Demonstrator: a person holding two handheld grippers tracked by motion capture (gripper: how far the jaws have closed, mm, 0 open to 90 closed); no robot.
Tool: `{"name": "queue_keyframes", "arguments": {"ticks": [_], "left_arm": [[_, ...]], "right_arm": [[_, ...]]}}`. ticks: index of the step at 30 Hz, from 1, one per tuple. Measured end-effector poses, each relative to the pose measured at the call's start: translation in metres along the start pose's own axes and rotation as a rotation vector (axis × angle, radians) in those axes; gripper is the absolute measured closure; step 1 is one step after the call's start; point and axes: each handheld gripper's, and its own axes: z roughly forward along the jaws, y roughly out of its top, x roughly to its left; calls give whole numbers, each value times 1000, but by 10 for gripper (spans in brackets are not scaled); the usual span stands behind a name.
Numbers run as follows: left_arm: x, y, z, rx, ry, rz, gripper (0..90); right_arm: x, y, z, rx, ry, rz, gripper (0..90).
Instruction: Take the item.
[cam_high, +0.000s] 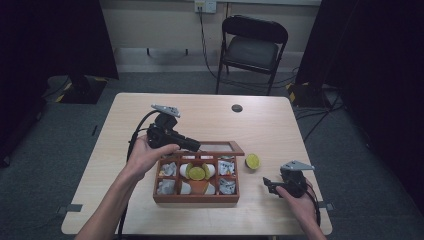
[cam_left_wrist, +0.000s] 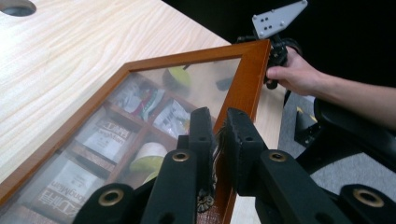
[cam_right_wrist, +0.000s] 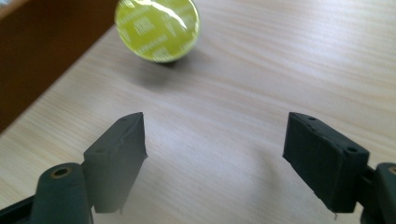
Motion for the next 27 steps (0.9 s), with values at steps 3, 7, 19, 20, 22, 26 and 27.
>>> {"name": "queue_keyframes", "arguments": {"ticks": [3, 7, 19, 20, 22, 26, 27], "left_arm": [[-1, -2, 2, 11, -2, 3, 815], [-3, -4, 3, 22, -2, 19, 816], [-10, -11, 10, 67, 4, 64, 818], [-11, -12, 10, 72, 3, 68, 818], [-11, -14, 11, 73, 4, 71, 818], [-13, -17, 15, 98, -4, 79, 819], [-13, -18, 16, 104, -3, 82, 819]], "right_arm": [[-1, -5, 2, 17, -21, -5, 201], [-4, -9, 5, 30, -38, -4, 199], [-7, -15, 6, 8, -34, 12, 165], [-7, -15, 6, 6, -34, 12, 161], [-7, -16, 7, -6, -33, 9, 154], [-7, -16, 7, -6, -33, 8, 154], [-7, -17, 7, -6, -34, 9, 154]]}}
